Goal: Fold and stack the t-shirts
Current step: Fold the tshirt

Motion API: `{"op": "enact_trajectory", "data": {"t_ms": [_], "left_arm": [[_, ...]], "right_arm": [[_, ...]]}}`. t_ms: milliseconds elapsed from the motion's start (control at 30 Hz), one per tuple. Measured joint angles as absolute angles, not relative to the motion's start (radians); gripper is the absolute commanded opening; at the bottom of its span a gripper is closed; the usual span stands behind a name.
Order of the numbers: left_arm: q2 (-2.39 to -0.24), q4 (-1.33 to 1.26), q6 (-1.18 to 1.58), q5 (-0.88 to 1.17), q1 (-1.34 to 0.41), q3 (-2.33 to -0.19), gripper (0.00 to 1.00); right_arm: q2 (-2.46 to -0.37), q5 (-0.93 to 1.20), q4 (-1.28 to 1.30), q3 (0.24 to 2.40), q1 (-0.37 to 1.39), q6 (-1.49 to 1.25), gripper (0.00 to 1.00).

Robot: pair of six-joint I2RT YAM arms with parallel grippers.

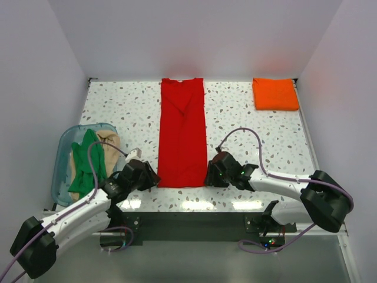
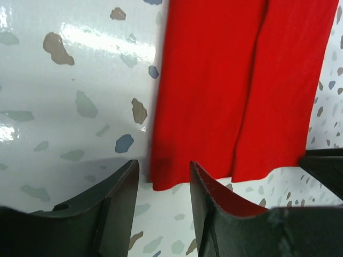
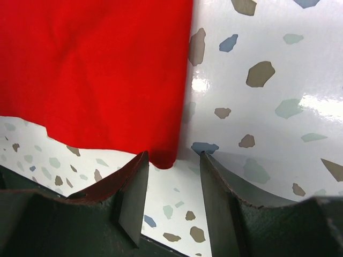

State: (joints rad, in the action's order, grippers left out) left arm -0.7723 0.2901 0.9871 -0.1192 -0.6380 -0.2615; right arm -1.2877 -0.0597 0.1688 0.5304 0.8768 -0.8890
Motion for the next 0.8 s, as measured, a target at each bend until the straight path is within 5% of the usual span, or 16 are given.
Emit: {"op": "enact_trajectory", "data": {"t_ms": [533, 800], "left_arm": [[-0.847, 0.281, 1.105, -0.203, -0.775, -0.255, 0.36], [-0.88, 0.236, 1.126, -0.212, -0.801, -0.242, 0.0]], "right_arm": [[-1.31, -0.049, 0.082, 0.502, 0.877, -0.936, 0.29], [-1.31, -0.033, 0.058, 0.481, 0.876, -0.942, 0.07]]}}
